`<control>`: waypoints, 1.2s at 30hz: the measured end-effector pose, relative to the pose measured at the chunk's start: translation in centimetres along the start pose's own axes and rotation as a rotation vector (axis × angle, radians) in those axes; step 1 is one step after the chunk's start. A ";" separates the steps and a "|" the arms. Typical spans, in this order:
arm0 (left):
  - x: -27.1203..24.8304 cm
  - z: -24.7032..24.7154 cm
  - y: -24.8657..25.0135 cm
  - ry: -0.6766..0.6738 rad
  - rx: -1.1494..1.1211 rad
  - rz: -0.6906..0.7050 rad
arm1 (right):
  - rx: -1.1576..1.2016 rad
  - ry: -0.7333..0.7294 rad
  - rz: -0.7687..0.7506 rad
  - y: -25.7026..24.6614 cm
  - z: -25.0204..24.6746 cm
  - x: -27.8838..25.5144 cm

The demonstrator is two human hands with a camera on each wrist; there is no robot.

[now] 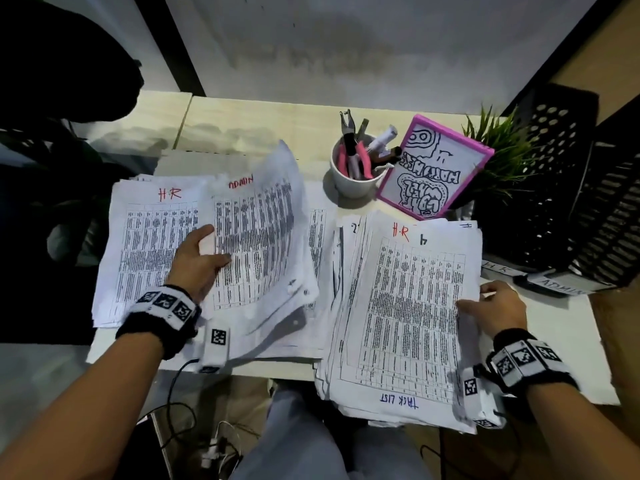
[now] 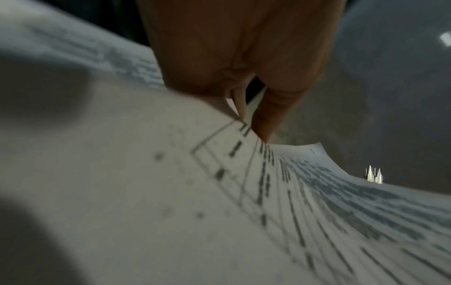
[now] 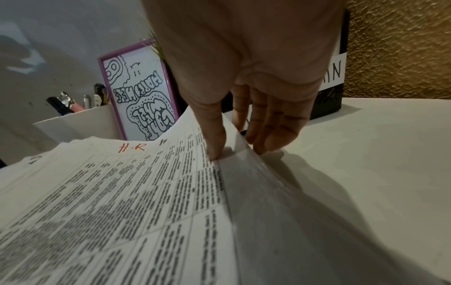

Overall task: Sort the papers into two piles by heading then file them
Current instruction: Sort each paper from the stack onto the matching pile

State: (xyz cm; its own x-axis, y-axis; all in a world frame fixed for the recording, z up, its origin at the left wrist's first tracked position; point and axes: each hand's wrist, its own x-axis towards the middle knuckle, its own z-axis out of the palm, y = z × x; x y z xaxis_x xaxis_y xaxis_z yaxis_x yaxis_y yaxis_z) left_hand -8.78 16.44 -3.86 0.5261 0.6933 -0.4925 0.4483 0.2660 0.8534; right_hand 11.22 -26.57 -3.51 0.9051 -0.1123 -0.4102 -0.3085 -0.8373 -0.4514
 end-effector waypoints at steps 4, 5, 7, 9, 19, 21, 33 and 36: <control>-0.4 1.2 -0.8 -0.033 0.310 0.117 | 0.018 0.014 -0.035 -0.1 0.0 -0.3; -0.6 1.7 -0.7 -0.044 0.405 0.154 | 0.021 0.019 -0.038 -0.1 0.0 -0.3; -0.3 2.4 -0.6 -0.058 0.522 0.190 | 0.027 0.029 -0.042 -0.1 0.0 -0.4; 0.1 3.2 -0.7 -0.080 0.596 0.203 | 0.040 0.045 -0.044 -0.1 0.0 -0.5; -3.9 11.7 1.1 0.106 0.834 0.579 | 0.097 0.136 -0.097 -0.2 0.4 0.2; -5.2 15.3 1.7 -0.091 0.679 0.621 | 0.088 0.161 -0.139 -0.3 0.5 0.7; -6.5 23.4 0.2 -0.159 0.514 0.215 | 0.461 0.115 -0.292 0.1 -1.3 0.5; -6.0 23.2 0.2 -0.179 0.494 0.270 | 0.685 0.125 -0.249 0.9 -1.6 0.4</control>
State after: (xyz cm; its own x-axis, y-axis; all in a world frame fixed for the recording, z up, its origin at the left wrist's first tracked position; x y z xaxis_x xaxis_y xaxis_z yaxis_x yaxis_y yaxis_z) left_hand 4.87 -3.21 -4.69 0.7632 0.5575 -0.3266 0.5421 -0.2776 0.7931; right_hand 11.77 -28.19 -2.82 0.9862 -0.0570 -0.1557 -0.1658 -0.3289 -0.9297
